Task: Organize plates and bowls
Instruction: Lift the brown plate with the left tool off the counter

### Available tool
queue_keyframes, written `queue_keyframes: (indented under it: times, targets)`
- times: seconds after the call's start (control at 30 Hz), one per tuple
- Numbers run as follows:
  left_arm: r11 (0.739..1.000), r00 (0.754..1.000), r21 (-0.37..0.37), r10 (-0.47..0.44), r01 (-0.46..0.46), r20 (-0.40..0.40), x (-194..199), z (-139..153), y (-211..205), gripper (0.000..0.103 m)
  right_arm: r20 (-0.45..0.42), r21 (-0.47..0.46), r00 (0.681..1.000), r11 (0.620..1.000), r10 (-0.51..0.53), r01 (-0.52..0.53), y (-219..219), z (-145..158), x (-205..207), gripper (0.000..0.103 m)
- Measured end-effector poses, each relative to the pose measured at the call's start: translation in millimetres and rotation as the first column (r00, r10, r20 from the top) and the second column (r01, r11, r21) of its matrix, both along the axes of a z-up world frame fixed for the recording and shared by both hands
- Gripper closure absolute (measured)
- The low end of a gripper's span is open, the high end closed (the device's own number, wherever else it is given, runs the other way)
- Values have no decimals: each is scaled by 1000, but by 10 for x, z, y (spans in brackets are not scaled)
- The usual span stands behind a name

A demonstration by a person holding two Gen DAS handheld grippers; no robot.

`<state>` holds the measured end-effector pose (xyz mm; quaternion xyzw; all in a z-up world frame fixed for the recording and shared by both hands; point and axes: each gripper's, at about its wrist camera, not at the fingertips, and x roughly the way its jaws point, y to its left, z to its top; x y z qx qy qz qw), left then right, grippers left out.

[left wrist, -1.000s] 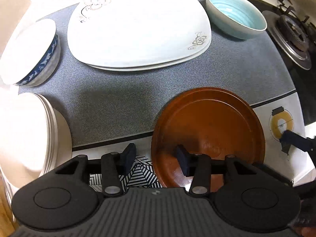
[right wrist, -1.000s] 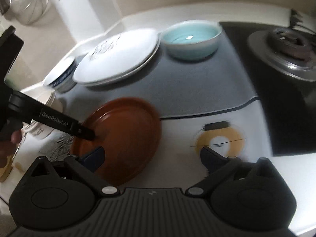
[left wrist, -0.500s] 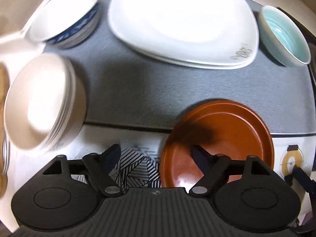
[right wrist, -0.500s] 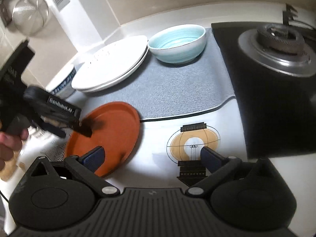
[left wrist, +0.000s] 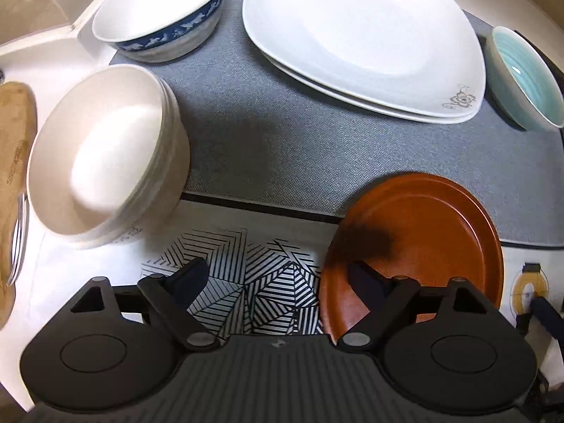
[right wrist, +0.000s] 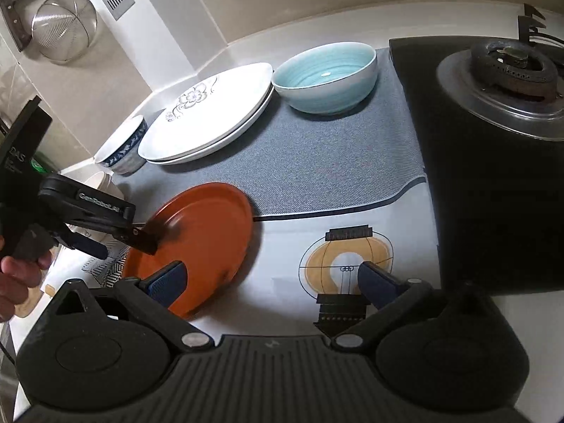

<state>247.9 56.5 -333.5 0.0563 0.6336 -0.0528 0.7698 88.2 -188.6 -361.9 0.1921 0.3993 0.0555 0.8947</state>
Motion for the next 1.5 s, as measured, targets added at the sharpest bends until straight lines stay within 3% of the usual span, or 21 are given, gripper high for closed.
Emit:
queue_keyframes:
  times: [0.17, 0.33, 0.43, 0.53, 0.6, 0.73, 0.9, 0.97, 1.03, 1.07, 1.17, 1.2, 1.23, 1.27, 1.4, 1.5]
  targets:
    - [990, 991, -24, -136, 136, 17, 23, -11, 19, 17, -24, 6, 998, 998, -57, 57, 27, 3, 9, 0]
    - [962, 962, -36, -267, 269, 59, -10, 23, 12, 26, -126, -36, 987, 994, -102, 98, 118, 62, 118, 0]
    - [938, 937, -46, -340, 344, 81, 13, 48, -5, 30, -161, -12, 978, 991, -134, 134, 137, 115, 164, 0]
    - [933, 934, -66, -350, 355, 74, 60, 94, 2, 33, -138, 2, 972, 981, -191, 194, 181, 222, 121, 0]
    - [931, 937, -106, -343, 349, 69, 63, 112, 81, 33, -89, -70, 965, 968, -245, 240, 262, 348, 74, 0]
    - [925, 933, -130, -350, 358, 80, 11, 138, 141, 34, 16, -191, 968, 949, -252, 250, 432, 510, -4, 0]
    - [929, 934, -108, -343, 353, 97, -56, 142, 110, 43, -53, -202, 975, 959, -215, 201, 484, 413, 65, 0]
    - [935, 939, -105, -330, 339, 95, -53, 139, 56, 63, -42, -176, 986, 973, -162, 152, 499, 392, 65, 9]
    - [945, 951, -113, -300, 307, 76, -48, 171, 91, 80, -52, -115, 994, 989, -96, 90, 499, 360, 119, 36]
    - [947, 953, -114, -295, 301, 66, -48, 177, 83, 86, -65, -115, 994, 990, -86, 78, 508, 341, 161, 38]
    - [953, 956, -83, -287, 291, 61, -65, 196, 61, 89, -67, -122, 996, 991, -56, 48, 531, 278, 218, 49]
    - [956, 958, -73, -282, 286, 60, -71, 198, 48, 90, -74, -119, 996, 992, -43, 34, 534, 243, 230, 60]
    - [958, 960, -69, -274, 278, 59, -79, 212, 49, 93, -85, -125, 996, 992, -36, 26, 534, 203, 235, 80]
    - [961, 962, -67, -266, 270, 60, -86, 228, 46, 94, -94, -124, 995, 992, -34, 22, 504, 152, 244, 88]
    - [969, 968, -36, -241, 244, 68, -122, 266, -20, 94, -67, -71, 998, 997, -14, 9, 456, 124, 255, 99]
    - [974, 972, -35, -222, 226, 80, -131, 283, -56, 95, -74, -55, 997, 998, 9, -13, 424, 135, 283, 100]
